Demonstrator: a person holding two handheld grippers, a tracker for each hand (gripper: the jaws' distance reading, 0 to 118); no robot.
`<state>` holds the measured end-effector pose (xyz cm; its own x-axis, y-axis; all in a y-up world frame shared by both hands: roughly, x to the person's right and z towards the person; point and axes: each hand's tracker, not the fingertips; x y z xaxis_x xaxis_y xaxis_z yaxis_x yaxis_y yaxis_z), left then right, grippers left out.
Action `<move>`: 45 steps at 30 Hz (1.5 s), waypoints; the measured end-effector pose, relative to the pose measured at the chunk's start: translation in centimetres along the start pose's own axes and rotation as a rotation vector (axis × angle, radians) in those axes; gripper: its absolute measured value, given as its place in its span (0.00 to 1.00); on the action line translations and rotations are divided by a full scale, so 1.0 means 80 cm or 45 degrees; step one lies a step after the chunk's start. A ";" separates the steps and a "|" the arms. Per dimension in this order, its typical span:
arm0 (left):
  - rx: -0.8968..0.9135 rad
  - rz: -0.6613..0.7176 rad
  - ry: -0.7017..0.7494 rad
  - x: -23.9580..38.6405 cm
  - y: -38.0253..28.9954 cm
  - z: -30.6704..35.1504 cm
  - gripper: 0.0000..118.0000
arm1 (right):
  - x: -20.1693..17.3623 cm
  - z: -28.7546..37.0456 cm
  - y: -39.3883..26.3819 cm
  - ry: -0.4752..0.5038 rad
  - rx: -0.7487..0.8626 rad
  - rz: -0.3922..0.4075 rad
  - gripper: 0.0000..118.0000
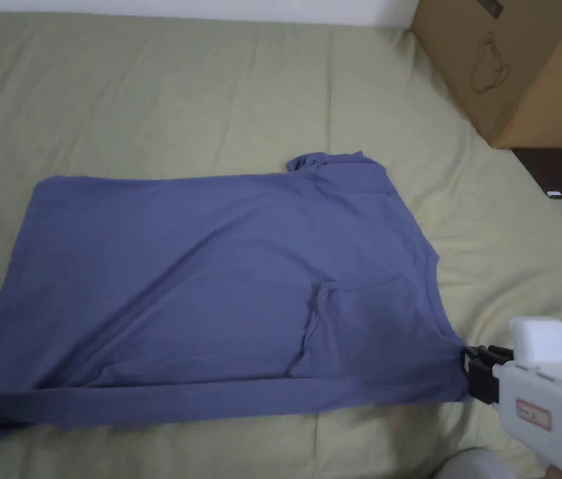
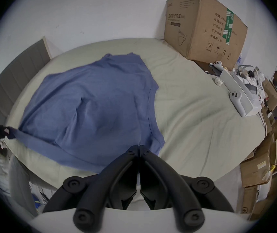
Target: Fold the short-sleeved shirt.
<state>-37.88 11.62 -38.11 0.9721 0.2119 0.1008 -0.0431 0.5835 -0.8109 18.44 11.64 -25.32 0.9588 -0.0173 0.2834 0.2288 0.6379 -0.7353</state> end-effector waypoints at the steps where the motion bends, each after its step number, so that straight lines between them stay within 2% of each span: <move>1: 0.010 -0.005 0.008 0.002 0.009 -0.002 0.08 | 0.003 -0.002 0.011 0.023 0.006 -0.013 0.03; 5: 0.038 -0.009 -0.013 0.006 0.050 -0.013 0.08 | 0.000 -0.012 0.062 0.011 0.056 -0.007 0.03; 11: 0.056 -0.150 0.038 0.019 0.126 -0.070 0.08 | 0.006 -0.064 0.136 0.002 0.073 -0.039 0.03; 14: 0.015 -0.222 0.068 0.025 0.153 -0.116 0.08 | 0.005 -0.111 0.150 -0.024 -0.002 -0.057 0.03; 18: -0.065 -0.223 0.101 0.030 0.165 -0.172 0.08 | -0.004 -0.158 0.140 -0.064 -0.106 0.015 0.05; 19: -0.087 -0.249 0.106 0.030 0.164 -0.184 0.18 | -0.004 -0.164 0.137 -0.064 -0.109 0.014 0.17; 20: -0.109 -0.262 0.128 0.031 0.162 -0.191 0.45 | -0.004 -0.165 0.134 -0.066 -0.115 0.010 0.40; 21: -0.127 -0.267 0.151 0.032 0.159 -0.193 0.45 | -0.003 -0.162 0.132 -0.082 -0.125 -0.033 0.40; 22: -0.137 -0.259 0.163 0.031 0.156 -0.191 0.55 | 0.000 -0.158 0.128 -0.062 -0.126 -0.058 0.50; 23: -0.139 -0.236 0.132 0.028 0.152 -0.183 0.75 | 0.004 -0.152 0.125 -0.032 -0.118 -0.073 0.74; 24: -0.101 -0.198 0.049 0.023 0.146 -0.169 0.74 | 0.005 -0.140 0.122 -0.017 -0.095 -0.086 0.80; 28: -0.069 -0.177 0.054 0.015 0.117 -0.109 0.74 | 0.008 -0.089 0.103 -0.026 -0.025 -0.067 0.78; 30: -0.015 -0.138 0.014 0.008 0.097 -0.076 0.72 | 0.006 -0.057 0.088 0.002 0.009 -0.069 0.66; 31: 0.005 -0.120 -0.015 0.006 0.084 -0.059 0.68 | 0.003 -0.040 0.079 0.000 0.040 -0.082 0.55; 32: 0.019 -0.107 -0.023 0.007 0.071 -0.042 0.55 | -0.002 -0.025 0.069 0.015 0.064 -0.096 0.33; 33: 0.041 -0.091 -0.033 0.007 0.056 -0.027 0.38 | -0.005 -0.012 0.057 0.036 0.070 -0.107 0.19; 34: 0.052 -0.085 -0.047 0.009 0.038 -0.013 0.16 | -0.012 -0.002 0.044 0.039 0.066 -0.115 0.15; 35: 0.048 -0.077 -0.046 0.011 0.023 -0.004 0.07 | -0.017 0.005 0.032 0.048 0.061 -0.122 0.12; 36: 0.042 -0.066 -0.056 0.012 0.008 0.003 0.03 | -0.023 0.011 0.020 0.068 0.052 -0.115 0.05; 37: 0.033 -0.065 -0.071 0.012 -0.003 0.006 0.02 | -0.029 0.016 0.011 0.066 0.058 -0.113 0.05; 40: 0.036 -0.078 -0.045 0.013 -0.017 0.001 0.02 | -0.040 0.018 -0.006 0.080 0.019 -0.125 0.04; 42: 0.039 -0.070 0.012 0.003 -0.014 -0.022 0.02 | -0.039 0.014 -0.010 0.090 0.001 -0.176 0.04; 43: 0.052 -0.062 0.014 -0.001 -0.009 -0.031 0.08 | -0.038 0.010 -0.012 0.107 -0.011 -0.199 0.04; 44: 0.056 -0.038 0.034 -0.005 -0.001 -0.039 0.47 | -0.038 0.008 -0.014 0.094 -0.013 -0.218 0.04; 45: 0.051 -0.018 0.055 -0.009 0.009 -0.048 0.72 | -0.039 0.006 -0.014 0.087 -0.022 -0.215 0.04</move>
<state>-37.72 8.84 -40.96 0.9816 0.1703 0.0864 -0.0379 0.6173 -0.7858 15.10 11.33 -25.06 0.9155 -0.1759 0.3618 0.3901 0.6079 -0.6915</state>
